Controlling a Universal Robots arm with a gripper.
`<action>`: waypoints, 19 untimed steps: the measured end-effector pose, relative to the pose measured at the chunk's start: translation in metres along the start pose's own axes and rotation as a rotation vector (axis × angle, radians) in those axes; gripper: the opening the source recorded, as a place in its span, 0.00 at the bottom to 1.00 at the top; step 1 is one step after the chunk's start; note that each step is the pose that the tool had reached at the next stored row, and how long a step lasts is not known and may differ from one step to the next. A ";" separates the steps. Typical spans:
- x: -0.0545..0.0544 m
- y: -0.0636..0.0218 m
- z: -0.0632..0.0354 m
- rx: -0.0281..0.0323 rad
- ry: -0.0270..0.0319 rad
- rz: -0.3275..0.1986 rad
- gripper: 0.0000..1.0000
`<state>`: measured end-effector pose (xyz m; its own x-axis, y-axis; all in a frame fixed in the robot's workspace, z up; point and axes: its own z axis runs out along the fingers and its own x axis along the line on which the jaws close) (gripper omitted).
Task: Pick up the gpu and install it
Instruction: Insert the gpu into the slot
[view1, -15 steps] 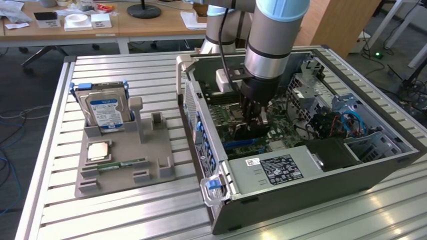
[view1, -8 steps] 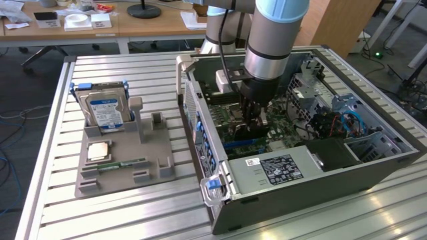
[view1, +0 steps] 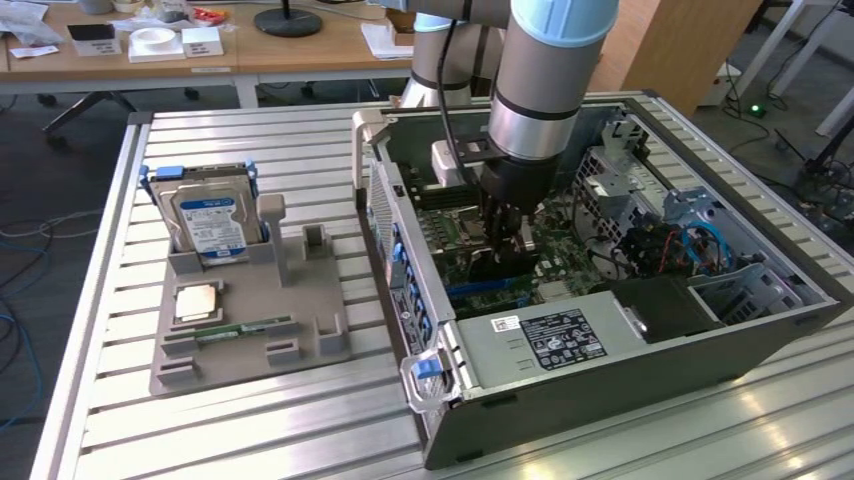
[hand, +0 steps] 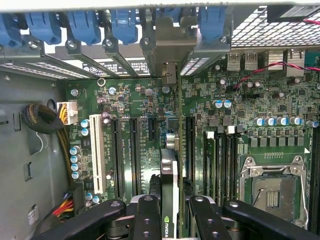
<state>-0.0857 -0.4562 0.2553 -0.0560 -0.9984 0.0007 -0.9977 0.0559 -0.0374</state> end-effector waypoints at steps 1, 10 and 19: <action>0.000 0.0000 0.0000 0.0000 -0.0001 0.000 0.27; 0.000 0.0002 0.0055 0.0005 -0.0002 0.000 0.27; 0.000 0.0002 0.0055 0.0005 -0.0001 0.000 0.27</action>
<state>-0.0857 -0.4562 0.2497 -0.0559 -0.9984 0.0006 -0.9977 0.0559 -0.0379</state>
